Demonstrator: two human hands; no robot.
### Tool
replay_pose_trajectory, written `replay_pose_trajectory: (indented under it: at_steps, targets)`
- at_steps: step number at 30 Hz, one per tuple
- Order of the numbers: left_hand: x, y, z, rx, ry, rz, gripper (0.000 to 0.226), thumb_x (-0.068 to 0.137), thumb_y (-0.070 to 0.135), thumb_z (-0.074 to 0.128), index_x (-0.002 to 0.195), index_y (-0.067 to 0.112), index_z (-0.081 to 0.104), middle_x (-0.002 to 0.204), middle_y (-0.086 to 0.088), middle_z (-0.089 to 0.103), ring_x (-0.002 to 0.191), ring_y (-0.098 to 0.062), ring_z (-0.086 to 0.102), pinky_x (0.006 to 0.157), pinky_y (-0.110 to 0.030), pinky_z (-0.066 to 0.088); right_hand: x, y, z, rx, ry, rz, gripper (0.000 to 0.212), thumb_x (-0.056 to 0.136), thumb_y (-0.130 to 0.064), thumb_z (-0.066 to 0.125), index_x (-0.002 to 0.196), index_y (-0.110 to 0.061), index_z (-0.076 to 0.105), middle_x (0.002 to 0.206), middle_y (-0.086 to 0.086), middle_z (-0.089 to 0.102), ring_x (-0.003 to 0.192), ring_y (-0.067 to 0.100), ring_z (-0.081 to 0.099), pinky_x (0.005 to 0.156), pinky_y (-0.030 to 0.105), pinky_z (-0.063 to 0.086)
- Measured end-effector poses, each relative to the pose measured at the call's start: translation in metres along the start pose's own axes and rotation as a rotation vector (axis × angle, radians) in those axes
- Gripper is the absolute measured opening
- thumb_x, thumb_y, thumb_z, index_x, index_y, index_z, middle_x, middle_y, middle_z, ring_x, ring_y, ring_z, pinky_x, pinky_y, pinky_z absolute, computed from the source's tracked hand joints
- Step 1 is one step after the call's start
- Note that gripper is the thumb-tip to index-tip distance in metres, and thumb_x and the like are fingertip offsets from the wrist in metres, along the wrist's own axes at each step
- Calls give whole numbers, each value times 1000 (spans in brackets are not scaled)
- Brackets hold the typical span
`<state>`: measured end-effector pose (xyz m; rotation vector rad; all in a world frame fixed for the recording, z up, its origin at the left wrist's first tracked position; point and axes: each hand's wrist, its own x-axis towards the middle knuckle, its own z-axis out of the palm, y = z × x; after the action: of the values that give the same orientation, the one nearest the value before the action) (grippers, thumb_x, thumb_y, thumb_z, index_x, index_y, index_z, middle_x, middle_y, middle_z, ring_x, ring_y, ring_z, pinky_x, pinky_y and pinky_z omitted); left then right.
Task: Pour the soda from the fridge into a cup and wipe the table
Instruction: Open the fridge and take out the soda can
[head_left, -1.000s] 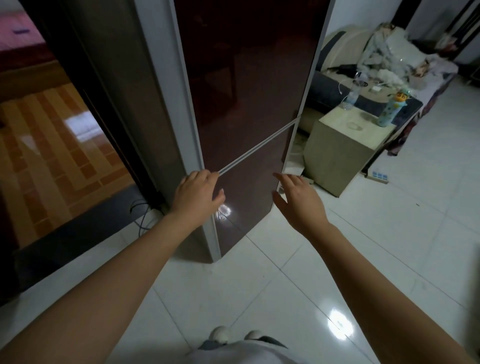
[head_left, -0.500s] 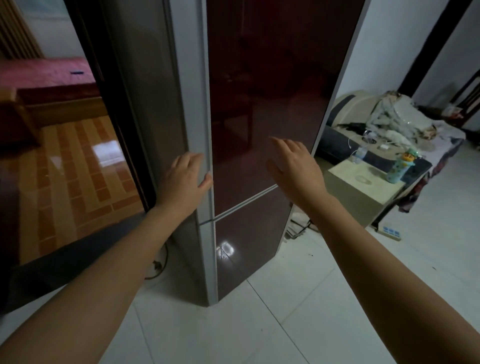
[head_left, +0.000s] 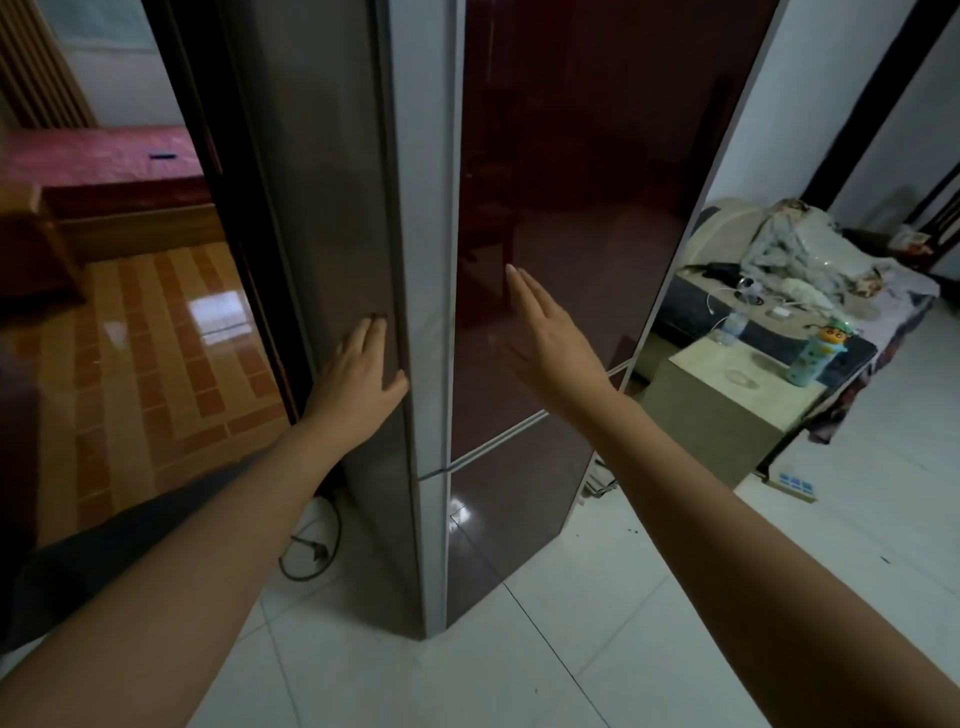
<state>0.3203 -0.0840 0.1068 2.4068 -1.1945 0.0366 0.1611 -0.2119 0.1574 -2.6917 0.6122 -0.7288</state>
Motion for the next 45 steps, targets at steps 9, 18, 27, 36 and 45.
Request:
replay_pose_trajectory:
  at_steps: [9,18,27,36,45]
  targets:
    - [51,-41,4,63,-54,189,84,88,19,57,148,15,-3,157,-7,-1,144,-26,9,118,-39,14,39,-24,44,84,69,175,92,87,-45,53,145,-16,-12,156,4,-13,144,23,4,110,31,22]
    - [69,-70,15,42,-50,360,91,84,16,62,147,17,-4,158,-5,-4,144,-24,7,116,-46,21,54,-40,72,86,138,293,118,74,-54,65,141,-12,-23,152,6,-27,141,24,-19,115,39,9]
    - [69,-67,24,35,-39,364,88,86,16,59,146,9,-4,157,-8,-8,145,-23,5,118,-40,16,69,-60,94,88,306,425,126,68,-48,75,143,-4,-17,155,12,-16,142,28,-14,114,39,14]
    - [68,-60,23,55,-47,287,90,87,21,59,146,12,-8,157,-5,-13,145,-22,5,116,-36,15,68,-67,92,213,344,411,122,69,-32,77,142,-3,-16,154,13,-16,142,29,-15,113,40,5]
    - [55,-38,17,-8,-50,204,80,90,18,53,147,9,-4,157,-6,-9,145,-22,7,117,-36,13,23,-44,66,239,310,409,126,66,-28,79,143,-11,-18,155,3,-16,143,17,-14,118,38,2]
